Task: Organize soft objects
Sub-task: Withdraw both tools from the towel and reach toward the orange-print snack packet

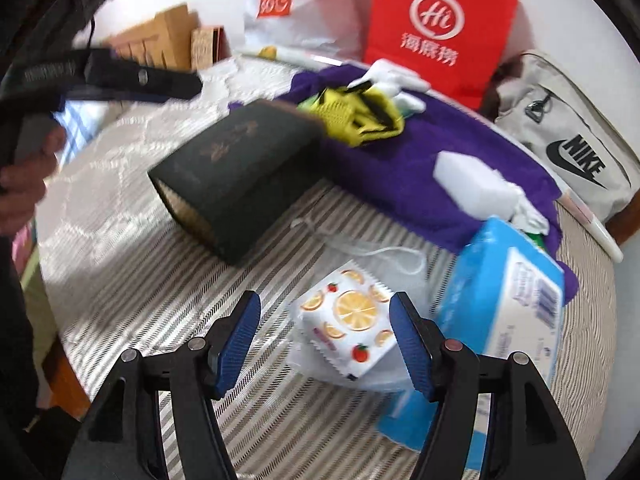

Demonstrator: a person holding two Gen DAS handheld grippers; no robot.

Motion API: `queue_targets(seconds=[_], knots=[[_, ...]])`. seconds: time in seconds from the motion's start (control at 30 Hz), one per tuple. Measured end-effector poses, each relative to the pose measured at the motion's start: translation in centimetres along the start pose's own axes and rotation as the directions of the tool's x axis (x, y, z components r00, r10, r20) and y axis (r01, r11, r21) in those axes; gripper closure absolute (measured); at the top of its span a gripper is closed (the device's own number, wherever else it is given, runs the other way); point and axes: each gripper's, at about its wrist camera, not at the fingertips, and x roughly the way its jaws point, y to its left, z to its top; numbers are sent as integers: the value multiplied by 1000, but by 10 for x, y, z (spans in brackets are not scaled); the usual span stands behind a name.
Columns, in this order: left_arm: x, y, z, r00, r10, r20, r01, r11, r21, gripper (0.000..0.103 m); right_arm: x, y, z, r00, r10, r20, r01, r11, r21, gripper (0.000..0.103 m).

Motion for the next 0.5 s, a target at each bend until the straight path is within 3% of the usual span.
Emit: queue_targets(seconds=[0.17, 0.3, 0.5], knots=[[3, 15, -3, 1000, 5, 5, -5, 1000, -4, 22, 23, 6, 1, 998, -51, -44, 53, 998, 25, 37], [5, 20, -5, 1000, -16, 6, 16, 1000, 0, 22, 33, 8, 3, 984, -163, -68, 166, 986, 32, 33], [4, 27, -6, 998, -53, 16, 53, 999, -8, 22, 31, 8, -1, 978, -192, -79, 198, 976, 88, 34]])
